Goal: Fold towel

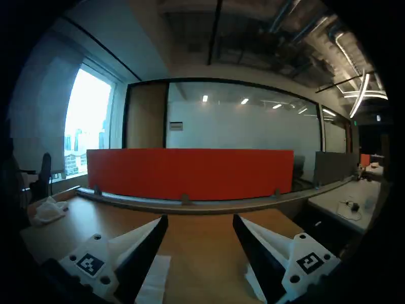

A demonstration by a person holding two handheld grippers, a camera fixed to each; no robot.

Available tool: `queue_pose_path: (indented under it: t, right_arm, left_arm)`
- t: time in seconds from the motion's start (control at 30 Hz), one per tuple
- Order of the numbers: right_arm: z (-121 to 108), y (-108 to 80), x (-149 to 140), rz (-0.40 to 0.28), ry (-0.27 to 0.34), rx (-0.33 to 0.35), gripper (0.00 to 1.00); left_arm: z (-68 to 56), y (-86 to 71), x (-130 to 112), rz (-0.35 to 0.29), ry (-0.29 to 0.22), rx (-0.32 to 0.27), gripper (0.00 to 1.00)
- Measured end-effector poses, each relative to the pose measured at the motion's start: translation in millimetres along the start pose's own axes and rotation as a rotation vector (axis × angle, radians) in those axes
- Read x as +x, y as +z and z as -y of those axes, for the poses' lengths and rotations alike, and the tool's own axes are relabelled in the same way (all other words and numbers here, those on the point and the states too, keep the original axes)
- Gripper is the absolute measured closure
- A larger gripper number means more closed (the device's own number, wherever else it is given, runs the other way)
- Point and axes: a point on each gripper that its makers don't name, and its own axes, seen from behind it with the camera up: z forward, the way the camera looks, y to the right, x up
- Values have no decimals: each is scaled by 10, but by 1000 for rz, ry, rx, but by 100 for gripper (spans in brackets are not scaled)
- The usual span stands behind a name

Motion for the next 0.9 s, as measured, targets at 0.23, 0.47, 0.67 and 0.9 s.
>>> queue_pose_path:
  t: [0.23, 0.47, 0.67, 0.9]
  right_arm:
    - [256, -15, -101, 78, -54, 111, 1]
    - [556, -96, -208, 170, -75, 237, 1]
    - [748, -179, -372, 245, -112, 325, 1]
    - [907, -286, -661, 312, -185, 404, 1]
  left_arm:
    - [-196, 14, -30, 46, 26, -69, 2]
    - [-377, -13, -195, 119, 58, -161, 2]
    - [-506, -58, -388, 176, 74, -230, 3]
    - [-680, -127, -747, 253, 102, -296, 2]
